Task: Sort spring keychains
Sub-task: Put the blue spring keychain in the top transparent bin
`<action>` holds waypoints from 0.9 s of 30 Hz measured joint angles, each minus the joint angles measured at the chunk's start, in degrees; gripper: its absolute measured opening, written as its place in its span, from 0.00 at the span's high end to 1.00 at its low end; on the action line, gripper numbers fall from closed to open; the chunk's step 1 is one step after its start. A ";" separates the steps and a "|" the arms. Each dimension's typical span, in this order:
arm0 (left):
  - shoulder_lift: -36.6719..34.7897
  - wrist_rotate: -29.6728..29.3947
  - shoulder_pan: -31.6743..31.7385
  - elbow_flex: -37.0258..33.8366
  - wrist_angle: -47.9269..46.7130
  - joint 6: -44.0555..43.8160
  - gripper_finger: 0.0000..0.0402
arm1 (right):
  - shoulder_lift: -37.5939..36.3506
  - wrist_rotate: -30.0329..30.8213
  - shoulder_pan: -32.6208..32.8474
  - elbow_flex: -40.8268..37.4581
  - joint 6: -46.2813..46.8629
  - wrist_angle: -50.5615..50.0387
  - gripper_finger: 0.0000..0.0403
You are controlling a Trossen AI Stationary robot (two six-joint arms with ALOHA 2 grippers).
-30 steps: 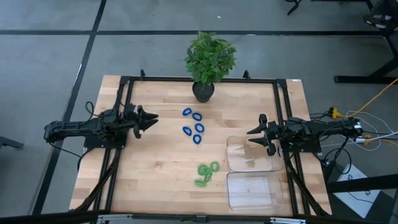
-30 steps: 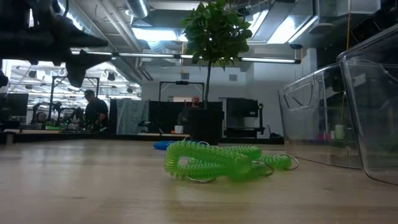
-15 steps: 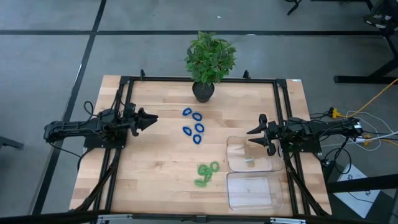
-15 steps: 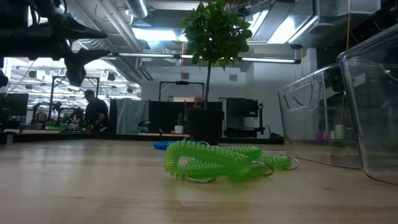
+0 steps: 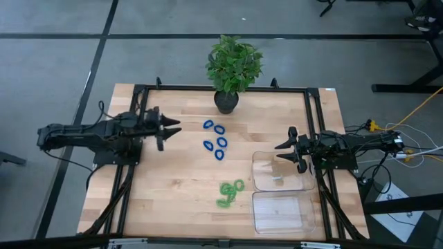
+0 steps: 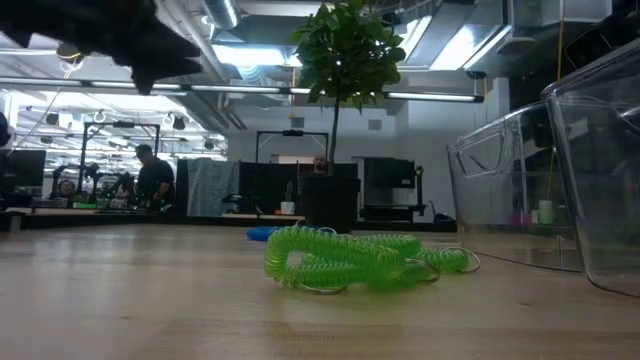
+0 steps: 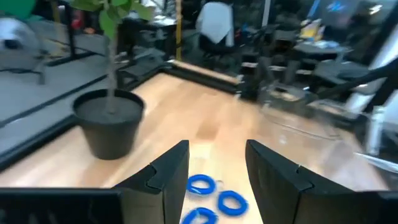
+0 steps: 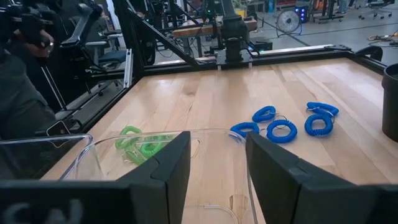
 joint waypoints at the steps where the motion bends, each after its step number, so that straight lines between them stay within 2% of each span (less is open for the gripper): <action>1: 1.84 -0.64 0.00 1.15 0.06 0.02 0.61 | 0.00 0.00 0.00 0.01 0.00 0.00 0.62; 10: 14.69 -0.92 0.00 7.55 0.02 5.93 0.61 | 0.01 0.00 0.00 0.00 0.00 0.00 0.62; 17: 22.29 3.77 0.00 10.39 0.00 6.82 0.61 | 0.00 0.00 0.00 -0.01 0.00 0.00 0.62; 22: 28.26 1.95 -0.01 10.63 -0.49 7.25 0.61 | 0.02 0.00 0.00 0.01 0.00 0.00 0.62; 27: 35.30 -3.76 -0.36 10.63 -0.19 6.60 0.61 | 0.01 0.00 0.00 0.00 0.00 0.01 0.62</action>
